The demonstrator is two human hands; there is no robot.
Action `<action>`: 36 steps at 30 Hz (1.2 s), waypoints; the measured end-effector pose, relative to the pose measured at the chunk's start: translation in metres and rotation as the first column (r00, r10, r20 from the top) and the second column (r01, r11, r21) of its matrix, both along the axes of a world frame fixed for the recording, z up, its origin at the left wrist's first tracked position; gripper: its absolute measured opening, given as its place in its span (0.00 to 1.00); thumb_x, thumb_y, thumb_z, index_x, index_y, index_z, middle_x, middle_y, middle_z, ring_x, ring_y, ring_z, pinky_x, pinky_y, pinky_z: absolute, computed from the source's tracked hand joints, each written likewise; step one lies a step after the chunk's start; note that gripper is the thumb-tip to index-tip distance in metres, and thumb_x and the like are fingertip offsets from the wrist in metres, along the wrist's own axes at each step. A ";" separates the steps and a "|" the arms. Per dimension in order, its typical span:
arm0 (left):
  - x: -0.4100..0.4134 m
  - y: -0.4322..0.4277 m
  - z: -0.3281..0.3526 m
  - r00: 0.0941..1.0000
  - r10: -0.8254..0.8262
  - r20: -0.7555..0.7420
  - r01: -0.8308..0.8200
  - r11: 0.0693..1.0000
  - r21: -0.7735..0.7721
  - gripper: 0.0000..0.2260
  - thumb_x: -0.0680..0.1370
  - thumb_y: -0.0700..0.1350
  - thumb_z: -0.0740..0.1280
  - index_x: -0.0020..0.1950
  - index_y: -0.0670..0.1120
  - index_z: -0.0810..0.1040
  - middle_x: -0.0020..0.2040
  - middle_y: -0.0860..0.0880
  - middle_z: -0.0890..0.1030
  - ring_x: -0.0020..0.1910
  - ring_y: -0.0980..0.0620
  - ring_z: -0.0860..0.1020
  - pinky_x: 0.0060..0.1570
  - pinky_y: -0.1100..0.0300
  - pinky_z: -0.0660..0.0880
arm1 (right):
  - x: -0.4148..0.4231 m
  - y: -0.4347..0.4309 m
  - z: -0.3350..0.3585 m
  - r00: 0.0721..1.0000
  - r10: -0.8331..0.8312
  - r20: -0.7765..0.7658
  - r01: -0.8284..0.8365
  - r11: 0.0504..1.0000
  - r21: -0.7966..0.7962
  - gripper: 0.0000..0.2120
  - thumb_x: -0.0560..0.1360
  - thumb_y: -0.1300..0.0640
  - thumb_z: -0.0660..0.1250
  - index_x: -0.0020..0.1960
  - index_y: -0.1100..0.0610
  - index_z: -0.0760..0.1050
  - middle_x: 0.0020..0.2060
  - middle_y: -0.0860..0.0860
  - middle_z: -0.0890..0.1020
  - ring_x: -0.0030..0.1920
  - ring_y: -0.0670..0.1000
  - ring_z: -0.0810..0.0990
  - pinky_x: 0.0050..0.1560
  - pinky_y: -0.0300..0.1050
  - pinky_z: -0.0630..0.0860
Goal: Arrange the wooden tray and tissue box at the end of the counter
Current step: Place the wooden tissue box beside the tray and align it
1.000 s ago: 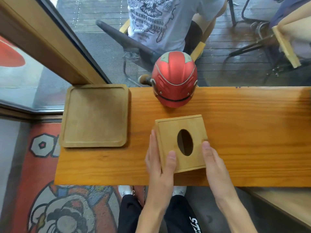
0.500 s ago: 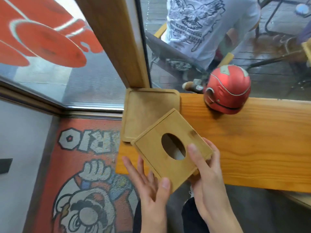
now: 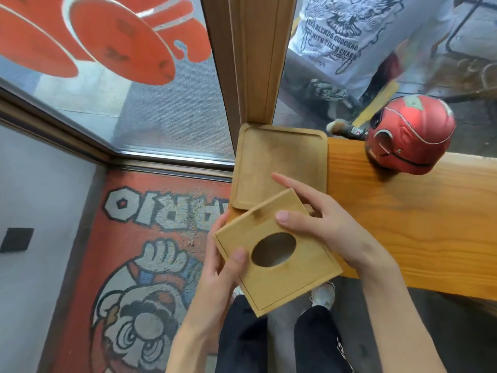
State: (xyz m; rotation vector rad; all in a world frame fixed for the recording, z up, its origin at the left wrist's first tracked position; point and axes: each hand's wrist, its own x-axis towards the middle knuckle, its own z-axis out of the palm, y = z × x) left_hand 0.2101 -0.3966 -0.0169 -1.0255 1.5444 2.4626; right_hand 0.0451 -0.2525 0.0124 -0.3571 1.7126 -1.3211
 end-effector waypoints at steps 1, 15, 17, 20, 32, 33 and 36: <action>-0.001 -0.002 0.000 0.999 0.026 0.023 -0.026 1.000 0.003 0.29 0.66 0.62 0.75 0.66 0.66 0.73 0.66 0.52 0.80 0.64 0.49 0.80 0.60 0.46 0.78 | 0.001 0.000 -0.004 1.000 -0.013 -0.010 0.013 1.000 -0.002 0.31 0.71 0.38 0.70 0.74 0.35 0.67 0.70 0.41 0.77 0.67 0.42 0.77 0.70 0.52 0.72; 0.031 0.045 -0.012 0.979 0.110 0.172 -0.078 0.979 -0.187 0.30 0.61 0.55 0.75 0.57 0.71 0.66 0.60 0.45 0.78 0.54 0.46 0.83 0.57 0.47 0.80 | 0.104 0.042 -0.035 0.870 -0.420 0.258 0.413 0.907 0.082 0.41 0.59 0.29 0.76 0.67 0.28 0.61 0.67 0.36 0.75 0.67 0.40 0.76 0.69 0.53 0.75; 0.033 0.040 -0.013 0.981 -0.053 0.189 0.103 0.958 -0.268 0.36 0.61 0.59 0.76 0.63 0.70 0.60 0.60 0.46 0.75 0.54 0.55 0.82 0.56 0.53 0.80 | 0.104 0.041 -0.039 0.866 -0.463 0.186 0.451 0.886 0.108 0.41 0.63 0.36 0.76 0.70 0.32 0.59 0.67 0.37 0.75 0.67 0.39 0.76 0.68 0.49 0.76; 0.031 0.028 -0.011 0.973 -0.148 0.180 0.191 0.948 -0.253 0.40 0.61 0.72 0.73 0.67 0.64 0.59 0.63 0.52 0.74 0.60 0.60 0.79 0.58 0.62 0.77 | 0.100 0.043 -0.038 0.875 -0.468 0.126 0.464 0.884 0.065 0.35 0.70 0.41 0.76 0.71 0.34 0.62 0.66 0.35 0.77 0.67 0.38 0.76 0.64 0.44 0.76; 0.016 0.007 -0.007 0.884 -0.201 0.422 0.390 0.815 -0.429 0.26 0.73 0.73 0.56 0.65 0.60 0.63 0.69 0.57 0.76 0.66 0.57 0.76 0.67 0.46 0.72 | 0.113 0.013 -0.048 0.884 -0.468 0.010 0.462 0.876 0.136 0.34 0.74 0.45 0.69 0.75 0.36 0.56 0.66 0.29 0.73 0.66 0.29 0.71 0.56 0.23 0.71; 0.015 0.006 -0.009 0.884 -0.201 0.423 0.392 0.812 -0.432 0.25 0.75 0.71 0.56 0.66 0.59 0.64 0.68 0.57 0.77 0.65 0.57 0.76 0.66 0.46 0.72 | 0.114 0.011 -0.051 0.884 -0.468 0.006 0.462 0.875 0.145 0.35 0.74 0.45 0.69 0.76 0.37 0.56 0.68 0.31 0.72 0.67 0.30 0.71 0.57 0.24 0.72; 0.014 0.002 -0.013 0.889 -0.195 0.414 0.381 0.816 -0.434 0.21 0.78 0.66 0.57 0.66 0.57 0.66 0.63 0.58 0.80 0.62 0.60 0.78 0.64 0.50 0.74 | 0.116 0.005 -0.058 0.885 -0.466 -0.010 0.461 0.872 0.163 0.35 0.75 0.46 0.68 0.77 0.38 0.54 0.70 0.33 0.70 0.68 0.32 0.71 0.60 0.28 0.72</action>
